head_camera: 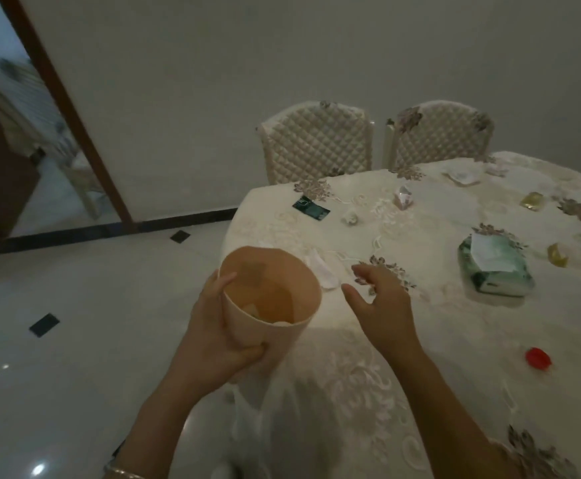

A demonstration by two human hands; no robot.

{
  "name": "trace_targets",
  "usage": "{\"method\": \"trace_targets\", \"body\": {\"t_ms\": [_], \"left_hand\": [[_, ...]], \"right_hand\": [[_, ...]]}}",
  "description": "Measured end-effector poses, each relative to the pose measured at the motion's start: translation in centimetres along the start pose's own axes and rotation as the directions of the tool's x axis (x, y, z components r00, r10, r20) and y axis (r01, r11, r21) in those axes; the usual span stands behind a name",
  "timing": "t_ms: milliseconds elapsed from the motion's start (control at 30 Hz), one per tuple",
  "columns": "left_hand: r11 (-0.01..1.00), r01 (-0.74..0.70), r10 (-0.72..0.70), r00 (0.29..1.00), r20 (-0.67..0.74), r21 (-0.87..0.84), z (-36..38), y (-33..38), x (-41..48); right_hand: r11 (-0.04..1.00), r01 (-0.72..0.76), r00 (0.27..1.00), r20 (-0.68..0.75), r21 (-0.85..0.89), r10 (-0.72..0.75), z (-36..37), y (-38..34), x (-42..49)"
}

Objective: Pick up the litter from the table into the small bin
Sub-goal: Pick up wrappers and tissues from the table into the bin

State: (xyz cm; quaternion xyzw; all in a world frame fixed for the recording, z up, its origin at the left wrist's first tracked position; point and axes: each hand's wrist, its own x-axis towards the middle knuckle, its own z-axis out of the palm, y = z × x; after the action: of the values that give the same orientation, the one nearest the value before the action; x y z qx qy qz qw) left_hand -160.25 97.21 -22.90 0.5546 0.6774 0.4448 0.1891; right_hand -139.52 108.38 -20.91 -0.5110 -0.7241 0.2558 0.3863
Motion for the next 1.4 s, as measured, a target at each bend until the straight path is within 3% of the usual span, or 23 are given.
{"method": "trace_targets", "body": {"t_ms": [233, 400, 500, 667, 833, 900, 1000, 1067, 1133, 1267, 1400], "left_hand": [[1.0, -0.014, 0.014, 1.0, -0.021, 0.008, -5.8, -6.4, 6.7], [1.0, -0.003, 0.004, 0.999, 0.034, -0.028, -8.8, -9.9, 12.1], [0.998, -0.021, 0.027, 0.995, 0.093, -0.066, -9.5, -11.3, 14.7], [0.994, -0.079, 0.092, 0.979, 0.183, -0.076, -10.0, -13.1, 17.7], [0.995, -0.099, 0.104, 0.966, 0.235, -0.034, -10.2, -14.2, 19.5], [0.991, -0.118, 0.128, 0.959, 0.252, -0.055, -10.2, -14.4, 20.0], [0.992, -0.107, 0.122, 0.957, 0.264, -0.069, -10.1, -14.4, 20.4], [0.992, -0.104, 0.118, 0.958, 0.261, -0.068, -10.1, -14.3, 20.4], [0.99, -0.116, 0.134, 0.958, 0.252, -0.083, -10.2, -14.1, 20.4], [0.985, -0.15, 0.167, 0.958, 0.233, -0.088, -10.1, -14.3, 20.5], [0.986, -0.135, 0.154, 0.965, 0.213, -0.1, -10.0, -14.8, 21.2]], "right_hand": [[0.975, -0.154, 0.982, 0.082, -0.161, 0.169, 10.0, 1.2, 4.7], [0.833, -0.361, 0.886, 0.124, -0.419, 0.447, 15.2, 3.2, 7.5], [0.761, -0.452, 0.84, 0.064, -0.466, 0.538, 16.6, 4.3, 7.8], [0.723, -0.467, 0.874, -0.139, -0.51, 0.466, 18.2, 5.0, 7.6], [0.805, -0.512, 0.858, -0.215, -0.3, 0.466, 18.4, 3.0, 8.9], [0.888, -0.437, 0.879, -0.276, -0.145, 0.388, 18.1, -0.3, 10.5], [0.973, -0.211, 0.918, -0.323, 0.095, 0.231, 17.7, -7.1, 12.8], [0.984, -0.07, 0.967, -0.232, 0.167, 0.108, 17.6, -11.0, 13.8], [0.99, 0.019, 0.999, -0.048, 0.142, -0.012, 18.0, -13.4, 14.6], [0.994, 0.074, 0.947, 0.318, -0.079, -0.045, 20.1, -13.9, 15.6], [0.994, 0.073, 0.905, 0.424, -0.078, -0.033, 20.7, -12.6, 16.3]]}}
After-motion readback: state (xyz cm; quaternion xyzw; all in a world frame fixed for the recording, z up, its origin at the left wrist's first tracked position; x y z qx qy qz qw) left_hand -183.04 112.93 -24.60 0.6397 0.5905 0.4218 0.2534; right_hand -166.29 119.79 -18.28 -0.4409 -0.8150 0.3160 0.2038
